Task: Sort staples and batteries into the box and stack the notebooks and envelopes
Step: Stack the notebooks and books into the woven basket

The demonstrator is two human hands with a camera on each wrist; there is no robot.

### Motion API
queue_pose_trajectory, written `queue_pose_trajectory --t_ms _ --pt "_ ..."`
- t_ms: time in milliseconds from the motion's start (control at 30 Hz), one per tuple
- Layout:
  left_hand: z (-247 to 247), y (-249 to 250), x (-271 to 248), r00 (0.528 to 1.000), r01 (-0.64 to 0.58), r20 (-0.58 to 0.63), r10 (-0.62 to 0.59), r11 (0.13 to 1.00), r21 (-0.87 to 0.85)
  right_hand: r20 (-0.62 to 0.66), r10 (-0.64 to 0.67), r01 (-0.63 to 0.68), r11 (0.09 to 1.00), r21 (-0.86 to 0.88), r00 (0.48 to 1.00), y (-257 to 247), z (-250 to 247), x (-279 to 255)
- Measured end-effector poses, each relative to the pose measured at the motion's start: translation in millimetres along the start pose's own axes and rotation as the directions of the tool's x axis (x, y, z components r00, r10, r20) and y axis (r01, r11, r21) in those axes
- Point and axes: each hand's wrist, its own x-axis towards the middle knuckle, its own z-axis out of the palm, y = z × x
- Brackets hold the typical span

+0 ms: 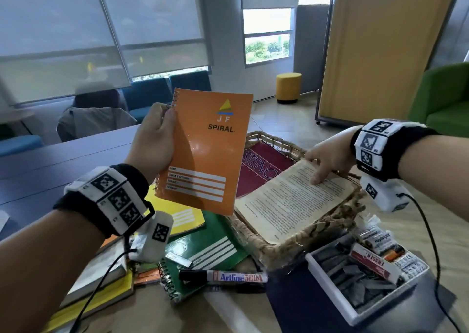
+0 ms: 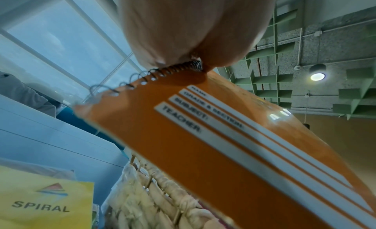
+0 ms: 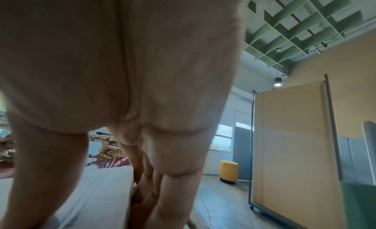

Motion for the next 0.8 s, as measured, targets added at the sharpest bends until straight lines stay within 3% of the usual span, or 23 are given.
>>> queue_pose_trajectory --t_ms 300,600,733,800 --pt "-5 2 -7 0.999 -0.033 0.035 0.028 0.991 0.126 0.005 0.034 -0.033 0.987 -0.158 0.999 -3 0 5" --pt "-10 7 -11 0.994 -0.066 0.104 0.045 0.977 0.204 -0.004 0.062 -0.061 0.980 -0.191 0.998 -3 2 1" --pt "-9 9 -13 0.992 -0.066 0.122 0.039 0.973 0.223 -0.128 -0.038 -0.007 0.942 -0.336 0.991 -20 2 -14" --pt "-8 10 -13 0.990 -0.065 0.139 0.034 0.973 0.220 -0.236 -0.194 0.144 0.967 -0.210 0.952 -28 -4 -21"
